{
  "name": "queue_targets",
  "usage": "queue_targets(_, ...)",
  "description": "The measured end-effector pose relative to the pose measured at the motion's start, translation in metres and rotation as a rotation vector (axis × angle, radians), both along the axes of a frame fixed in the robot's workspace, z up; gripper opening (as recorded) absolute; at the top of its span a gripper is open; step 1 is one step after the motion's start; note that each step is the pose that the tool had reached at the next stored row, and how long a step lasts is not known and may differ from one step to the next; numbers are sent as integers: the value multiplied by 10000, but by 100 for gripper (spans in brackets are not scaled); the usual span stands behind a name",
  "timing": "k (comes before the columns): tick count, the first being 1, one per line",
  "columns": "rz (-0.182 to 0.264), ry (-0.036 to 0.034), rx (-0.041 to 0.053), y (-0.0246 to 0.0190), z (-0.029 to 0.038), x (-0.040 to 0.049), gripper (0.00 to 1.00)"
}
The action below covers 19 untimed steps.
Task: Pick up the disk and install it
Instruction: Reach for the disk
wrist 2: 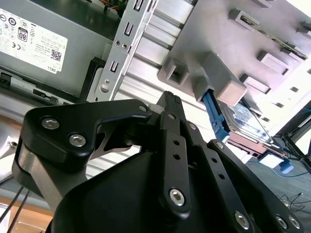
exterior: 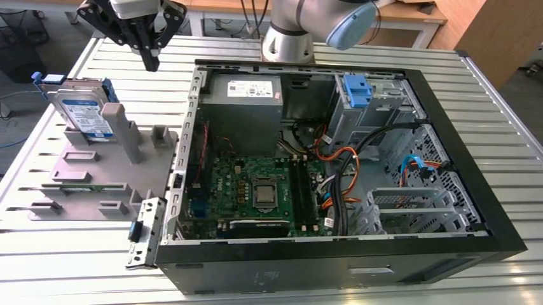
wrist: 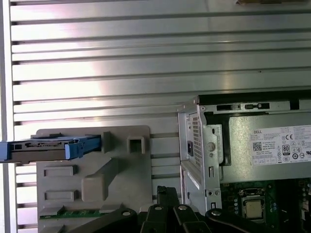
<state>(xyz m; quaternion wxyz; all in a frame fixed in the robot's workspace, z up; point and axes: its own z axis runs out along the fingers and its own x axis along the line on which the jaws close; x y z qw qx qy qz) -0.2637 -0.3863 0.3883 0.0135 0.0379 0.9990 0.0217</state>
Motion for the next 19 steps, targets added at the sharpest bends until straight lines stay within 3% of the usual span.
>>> queue_targets(19, 0, 0, 0, 14, 0, -79, 11)
